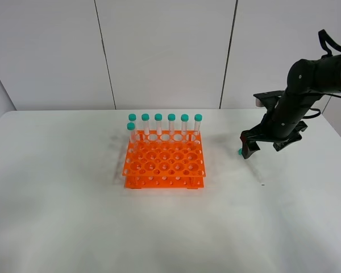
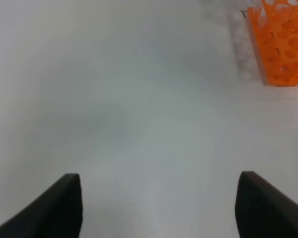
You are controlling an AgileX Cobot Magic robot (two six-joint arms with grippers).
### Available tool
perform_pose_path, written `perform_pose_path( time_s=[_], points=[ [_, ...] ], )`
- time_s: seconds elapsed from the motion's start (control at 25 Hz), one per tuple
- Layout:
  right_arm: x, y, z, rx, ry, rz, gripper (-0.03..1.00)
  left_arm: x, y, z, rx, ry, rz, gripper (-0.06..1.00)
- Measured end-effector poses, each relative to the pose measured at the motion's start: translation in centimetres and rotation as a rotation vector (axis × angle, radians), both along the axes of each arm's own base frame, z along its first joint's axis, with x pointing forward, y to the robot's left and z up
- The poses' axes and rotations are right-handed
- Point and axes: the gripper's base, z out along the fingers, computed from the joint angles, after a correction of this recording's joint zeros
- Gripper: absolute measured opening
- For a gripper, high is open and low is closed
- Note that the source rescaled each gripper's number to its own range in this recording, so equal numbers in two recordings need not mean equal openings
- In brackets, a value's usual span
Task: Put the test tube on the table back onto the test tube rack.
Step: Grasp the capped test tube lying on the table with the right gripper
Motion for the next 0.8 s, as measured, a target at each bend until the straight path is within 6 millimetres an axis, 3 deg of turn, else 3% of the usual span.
perform_pose_path(
  time_s=[0.8],
  points=[
    [1.2, 0.0, -6.4, -0.008, 0.072, -0.051, 0.98, 0.0, 0.0, 0.0, 0.0, 0.0, 0.0, 1.0]
  ],
)
